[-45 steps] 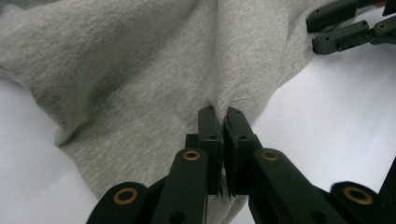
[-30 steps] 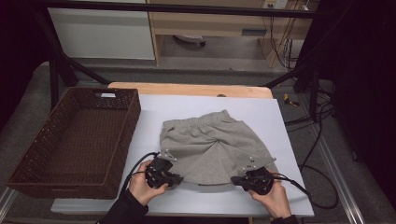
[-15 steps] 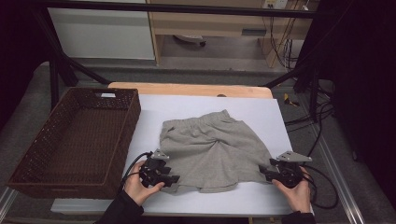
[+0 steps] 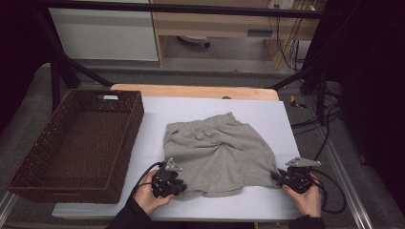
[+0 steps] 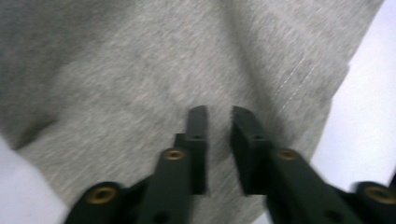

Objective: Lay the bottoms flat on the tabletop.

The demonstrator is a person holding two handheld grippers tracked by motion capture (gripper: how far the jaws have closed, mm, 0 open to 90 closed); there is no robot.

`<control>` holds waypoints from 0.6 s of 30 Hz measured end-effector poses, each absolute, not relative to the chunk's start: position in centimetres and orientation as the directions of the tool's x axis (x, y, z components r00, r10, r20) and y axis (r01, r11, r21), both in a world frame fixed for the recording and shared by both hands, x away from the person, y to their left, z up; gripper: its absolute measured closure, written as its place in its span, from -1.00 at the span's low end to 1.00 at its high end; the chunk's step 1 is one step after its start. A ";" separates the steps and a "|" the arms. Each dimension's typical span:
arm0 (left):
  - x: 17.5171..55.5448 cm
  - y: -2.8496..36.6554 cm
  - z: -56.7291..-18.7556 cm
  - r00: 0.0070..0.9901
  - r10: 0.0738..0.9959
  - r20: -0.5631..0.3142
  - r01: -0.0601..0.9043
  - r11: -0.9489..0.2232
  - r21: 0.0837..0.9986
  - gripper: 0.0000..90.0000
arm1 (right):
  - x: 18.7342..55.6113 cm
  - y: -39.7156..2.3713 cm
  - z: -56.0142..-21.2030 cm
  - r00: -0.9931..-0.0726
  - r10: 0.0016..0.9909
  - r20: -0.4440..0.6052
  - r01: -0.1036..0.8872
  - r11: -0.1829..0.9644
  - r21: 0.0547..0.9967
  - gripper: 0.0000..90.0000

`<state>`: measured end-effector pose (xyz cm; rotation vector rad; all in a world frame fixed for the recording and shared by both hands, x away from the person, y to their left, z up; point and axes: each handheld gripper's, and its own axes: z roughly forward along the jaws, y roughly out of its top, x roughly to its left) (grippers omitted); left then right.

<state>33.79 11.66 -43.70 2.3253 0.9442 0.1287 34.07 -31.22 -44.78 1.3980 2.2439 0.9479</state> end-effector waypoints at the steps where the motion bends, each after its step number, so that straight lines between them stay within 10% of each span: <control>1: 33.8 11.8 -43.7 0.739 0.660 -0.135 0.601 -0.555 0.575 0.91 | 34.0 -31.2 -44.7 -0.471 0.879 0.077 0.666 0.297 0.684 0.89; 14: 33.1 16.4 -41.3 0.749 0.636 -0.189 0.613 -0.554 0.564 1.00 | 31.6 -34.1 -41.2 -0.475 0.868 0.148 0.702 0.272 0.658 0.91; 18: 33.1 15.8 -41.4 0.751 0.630 -0.196 0.601 -0.531 0.597 0.99 | 31.9 -33.4 -41.4 -0.490 0.865 0.111 0.680 0.299 0.669 0.45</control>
